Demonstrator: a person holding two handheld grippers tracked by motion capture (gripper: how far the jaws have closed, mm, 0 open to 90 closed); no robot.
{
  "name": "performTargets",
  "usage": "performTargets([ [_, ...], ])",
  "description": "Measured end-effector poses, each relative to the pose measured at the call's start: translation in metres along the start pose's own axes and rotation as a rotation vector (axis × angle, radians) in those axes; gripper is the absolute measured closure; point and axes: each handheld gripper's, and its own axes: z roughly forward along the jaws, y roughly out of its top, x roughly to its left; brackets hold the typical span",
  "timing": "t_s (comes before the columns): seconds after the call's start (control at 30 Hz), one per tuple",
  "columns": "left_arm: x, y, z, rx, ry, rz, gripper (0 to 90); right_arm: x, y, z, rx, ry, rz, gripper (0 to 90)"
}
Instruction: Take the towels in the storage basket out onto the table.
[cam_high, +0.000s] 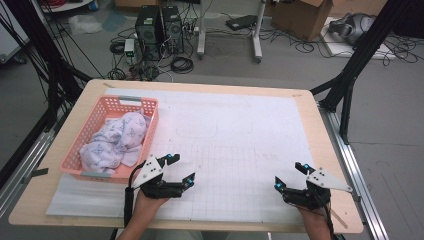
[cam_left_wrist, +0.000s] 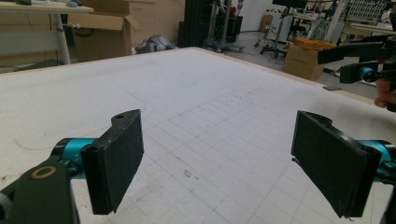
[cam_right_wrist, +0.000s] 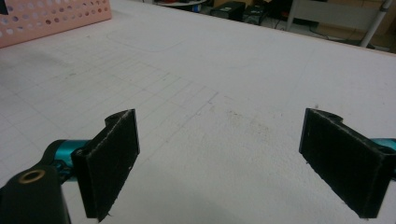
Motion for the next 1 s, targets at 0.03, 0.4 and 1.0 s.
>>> performTargets([
  [0.03, 0.0002, -0.0004, 0.0004, 0.003, -0.003, -0.001, 17.3, 0.0, 0.0, 0.0, 0.0, 0.0, 0.0, 10.9],
  [0.4, -0.0021, -0.0029, 0.0039, 0.009, 0.002, 0.0, 17.2, -0.0052, -0.0027, -0.0009, -0.005, 0.001, 0.016, 10.9],
  [1.0, -0.0095, 0.0039, 0.003, 0.0, -0.001, -0.001, 16.1, -0.0042, -0.0003, -0.0017, -0.004, 0.02, 0.014, 10.9],
])
